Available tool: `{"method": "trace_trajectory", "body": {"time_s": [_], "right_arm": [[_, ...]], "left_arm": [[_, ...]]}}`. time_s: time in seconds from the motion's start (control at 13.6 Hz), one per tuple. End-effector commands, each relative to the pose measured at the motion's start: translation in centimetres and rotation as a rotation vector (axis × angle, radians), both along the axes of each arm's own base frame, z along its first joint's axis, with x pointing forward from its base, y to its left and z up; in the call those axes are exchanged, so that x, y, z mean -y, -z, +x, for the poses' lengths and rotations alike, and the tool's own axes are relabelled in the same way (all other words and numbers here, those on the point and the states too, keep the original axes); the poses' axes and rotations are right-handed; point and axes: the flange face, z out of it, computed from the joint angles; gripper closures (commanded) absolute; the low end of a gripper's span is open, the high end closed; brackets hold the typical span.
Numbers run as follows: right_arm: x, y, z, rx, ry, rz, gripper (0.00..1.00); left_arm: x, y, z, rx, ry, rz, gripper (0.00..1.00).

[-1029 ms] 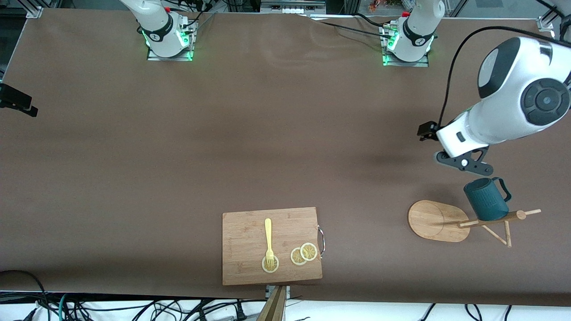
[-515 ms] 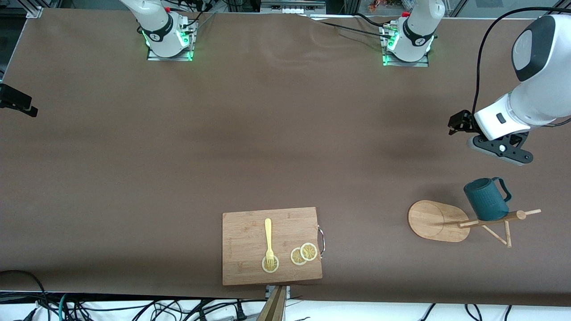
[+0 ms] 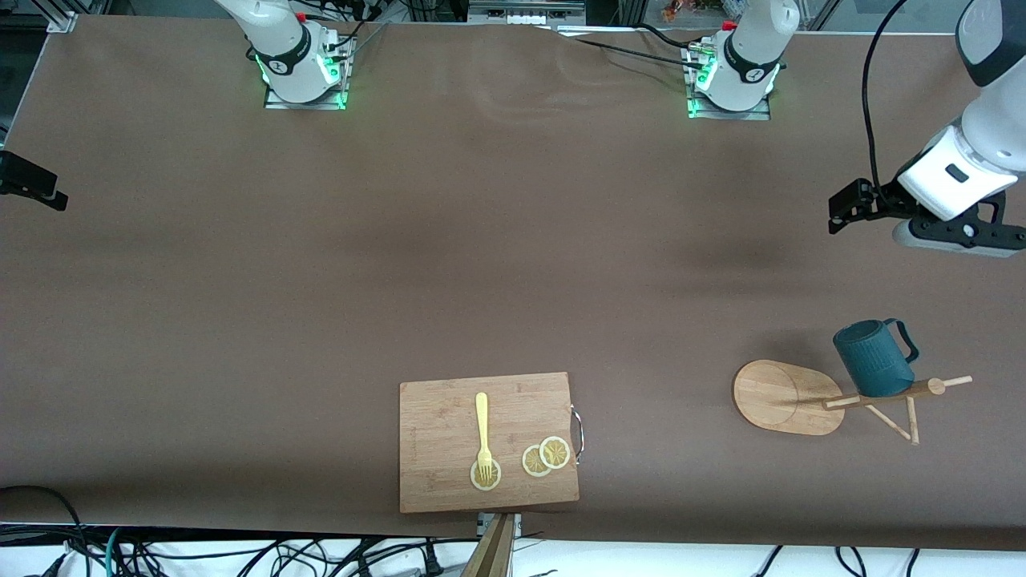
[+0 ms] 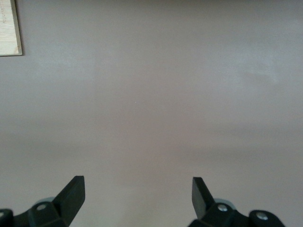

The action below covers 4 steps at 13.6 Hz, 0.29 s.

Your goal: Pass cup and hang on rack

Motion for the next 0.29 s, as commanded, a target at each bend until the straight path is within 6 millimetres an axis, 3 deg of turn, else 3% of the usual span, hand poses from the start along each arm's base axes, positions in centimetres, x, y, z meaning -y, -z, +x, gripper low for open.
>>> {"method": "trace_trajectory", "body": {"time_s": [0.0, 0.22], "right_arm": [[0.34, -0.1, -0.15, 0.009, -0.012, -0.001, 0.0], [0.34, -0.11, -0.13, 0.01, -0.012, -0.001, 0.0]], "left_arm": [[-0.09, 0.52, -0.79, -0.005, -0.019, -0.032, 0.0], [-0.29, 0.49, -0.82, -0.008, -0.025, -0.029, 0.0]]}}
